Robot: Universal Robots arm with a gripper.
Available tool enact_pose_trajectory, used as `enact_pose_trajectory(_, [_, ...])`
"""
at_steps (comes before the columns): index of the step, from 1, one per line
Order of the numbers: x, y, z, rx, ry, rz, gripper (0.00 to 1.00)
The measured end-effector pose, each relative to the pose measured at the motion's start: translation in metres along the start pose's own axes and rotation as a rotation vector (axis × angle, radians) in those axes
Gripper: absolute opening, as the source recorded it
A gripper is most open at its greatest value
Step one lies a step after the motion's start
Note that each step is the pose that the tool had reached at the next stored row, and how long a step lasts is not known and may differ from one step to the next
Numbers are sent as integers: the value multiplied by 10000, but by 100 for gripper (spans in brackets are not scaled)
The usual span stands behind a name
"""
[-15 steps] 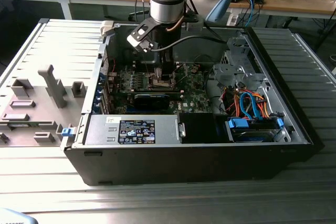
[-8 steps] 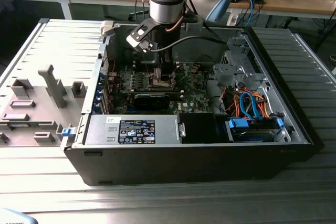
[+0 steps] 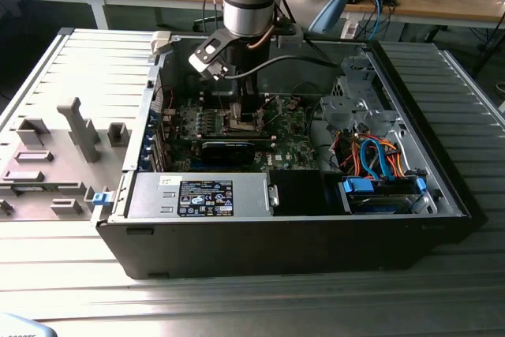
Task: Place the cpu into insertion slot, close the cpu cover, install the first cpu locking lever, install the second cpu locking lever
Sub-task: 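Place the cpu into insertion slot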
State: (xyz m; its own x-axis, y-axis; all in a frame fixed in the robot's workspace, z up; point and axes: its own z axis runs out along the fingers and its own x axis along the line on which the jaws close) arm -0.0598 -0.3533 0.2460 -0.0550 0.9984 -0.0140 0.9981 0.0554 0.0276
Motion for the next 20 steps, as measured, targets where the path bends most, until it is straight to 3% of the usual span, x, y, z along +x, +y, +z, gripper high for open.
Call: enact_pose_trajectory(20, [21, -33, 66, 1, -1, 0, 54])
